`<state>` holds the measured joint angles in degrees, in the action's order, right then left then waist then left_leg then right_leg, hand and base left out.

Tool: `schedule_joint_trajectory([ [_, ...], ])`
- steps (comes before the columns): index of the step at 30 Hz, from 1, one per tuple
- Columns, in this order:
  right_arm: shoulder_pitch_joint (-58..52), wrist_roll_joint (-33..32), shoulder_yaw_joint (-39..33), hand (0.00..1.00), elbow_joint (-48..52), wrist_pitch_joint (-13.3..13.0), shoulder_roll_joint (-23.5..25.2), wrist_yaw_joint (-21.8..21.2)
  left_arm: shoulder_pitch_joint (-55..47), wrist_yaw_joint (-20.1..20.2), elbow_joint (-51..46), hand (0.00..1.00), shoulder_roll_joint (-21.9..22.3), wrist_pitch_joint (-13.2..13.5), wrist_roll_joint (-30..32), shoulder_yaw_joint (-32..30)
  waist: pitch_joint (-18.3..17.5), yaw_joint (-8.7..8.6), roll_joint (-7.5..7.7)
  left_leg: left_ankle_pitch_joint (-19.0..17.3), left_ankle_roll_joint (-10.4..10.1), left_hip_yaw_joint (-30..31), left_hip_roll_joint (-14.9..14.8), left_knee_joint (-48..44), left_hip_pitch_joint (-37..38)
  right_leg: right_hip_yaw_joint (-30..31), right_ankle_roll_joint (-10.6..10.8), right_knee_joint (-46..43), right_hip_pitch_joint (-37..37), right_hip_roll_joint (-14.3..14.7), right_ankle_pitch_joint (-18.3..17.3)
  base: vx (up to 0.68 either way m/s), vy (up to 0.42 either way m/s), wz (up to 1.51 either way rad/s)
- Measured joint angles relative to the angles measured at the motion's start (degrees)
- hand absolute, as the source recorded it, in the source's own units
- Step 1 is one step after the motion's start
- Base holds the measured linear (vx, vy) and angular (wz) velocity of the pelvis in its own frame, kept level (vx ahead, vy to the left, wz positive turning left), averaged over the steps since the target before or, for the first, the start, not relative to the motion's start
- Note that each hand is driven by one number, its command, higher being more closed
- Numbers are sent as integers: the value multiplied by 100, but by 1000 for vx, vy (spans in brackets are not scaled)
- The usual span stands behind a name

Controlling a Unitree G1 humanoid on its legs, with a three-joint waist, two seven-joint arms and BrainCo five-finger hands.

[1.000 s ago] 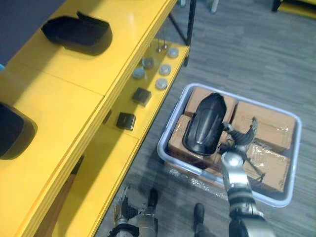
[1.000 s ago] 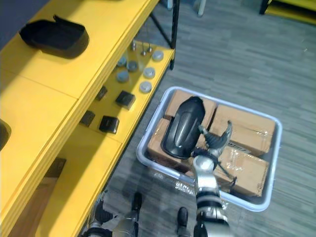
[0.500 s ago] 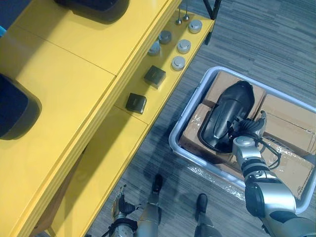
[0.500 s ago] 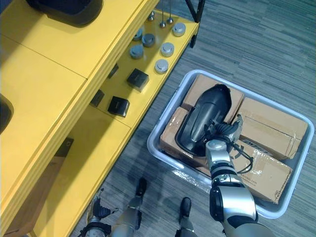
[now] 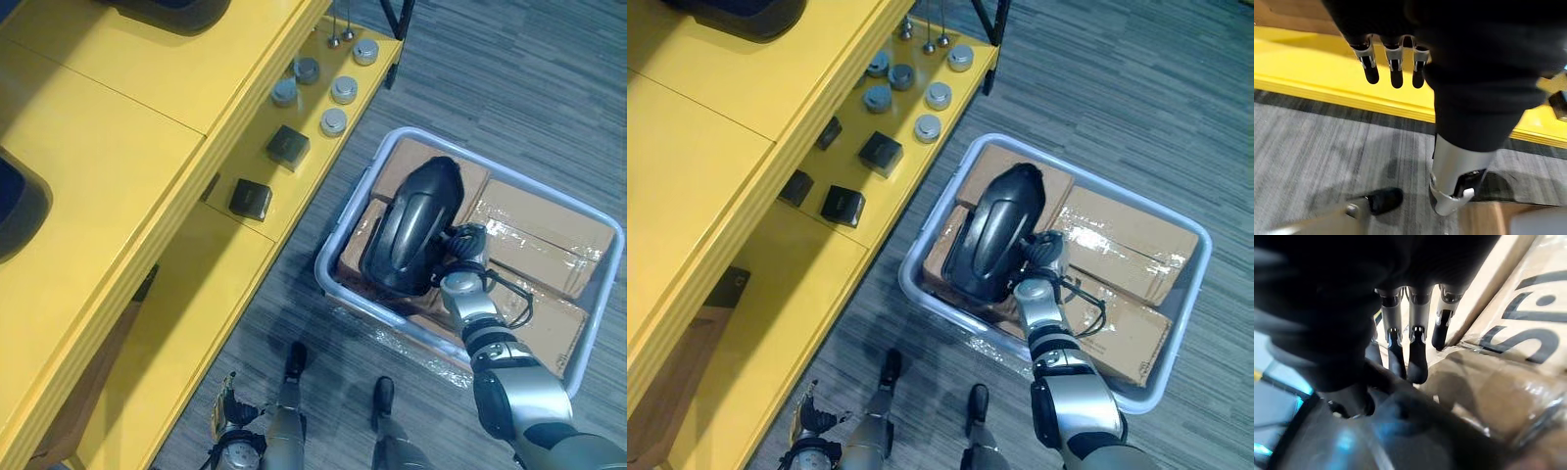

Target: Walk over and take plastic housings, then place them on the shelf

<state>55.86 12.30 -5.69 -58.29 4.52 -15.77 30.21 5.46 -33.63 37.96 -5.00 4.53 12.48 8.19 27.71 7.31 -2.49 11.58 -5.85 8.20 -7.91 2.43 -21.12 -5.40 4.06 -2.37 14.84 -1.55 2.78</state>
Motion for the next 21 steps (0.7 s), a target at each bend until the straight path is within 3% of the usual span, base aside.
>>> schedule_joint_trajectory([
  [1,15,38,-28,100,-52,48,-30,-6,-103,-2,-432,0,11,-10,1,68,2,2,3,24,-4,5,-7,49,36,-6,-6,0,-17,5,-4,100,-45,10],
  [2,133,119,-127,100,-87,225,-230,-114,-294,8,-3089,0,-13,49,-1,413,1,-21,4,124,-8,9,22,233,183,-47,-8,1,-92,-19,-13,110,-20,10],
  [5,256,157,-104,100,-81,324,-236,-169,-104,23,-3608,0,-14,146,-10,433,1,-79,3,148,21,16,75,242,241,-73,-3,0,-166,-70,-30,62,9,10],
  [8,272,293,41,100,644,584,-253,-251,494,91,-4009,0,-14,54,-410,445,0,-223,4,160,26,112,83,242,261,-192,-3,-2,-244,-87,-31,17,5,18],
  [10,279,1096,495,100,1759,572,-407,-333,1537,427,-3976,0,-62,242,-1428,453,-3,-248,4,168,37,81,97,240,350,-175,8,-40,-304,-117,-46,-16,-2,0],
  [13,485,1532,667,100,2409,526,-448,-336,2541,695,-3486,0,-107,389,-2308,485,-10,-386,16,196,59,53,122,242,387,-168,11,-117,-300,-151,-48,-8,3,-1],
  [19,531,1763,986,100,2618,528,-463,-331,3548,1207,-1915,0,-250,446,-4104,968,-44,-587,36,209,77,-4,164,246,396,-127,20,-197,-242,-172,-54,-2,-4,-4],
  [21,516,1765,1194,100,2804,530,-464,-334,3794,1433,-1596,0,-267,446,-5003,1093,-48,-642,44,215,78,-37,158,246,367,-90,20,-230,-177,-168,-54,13,-19,-7],
])
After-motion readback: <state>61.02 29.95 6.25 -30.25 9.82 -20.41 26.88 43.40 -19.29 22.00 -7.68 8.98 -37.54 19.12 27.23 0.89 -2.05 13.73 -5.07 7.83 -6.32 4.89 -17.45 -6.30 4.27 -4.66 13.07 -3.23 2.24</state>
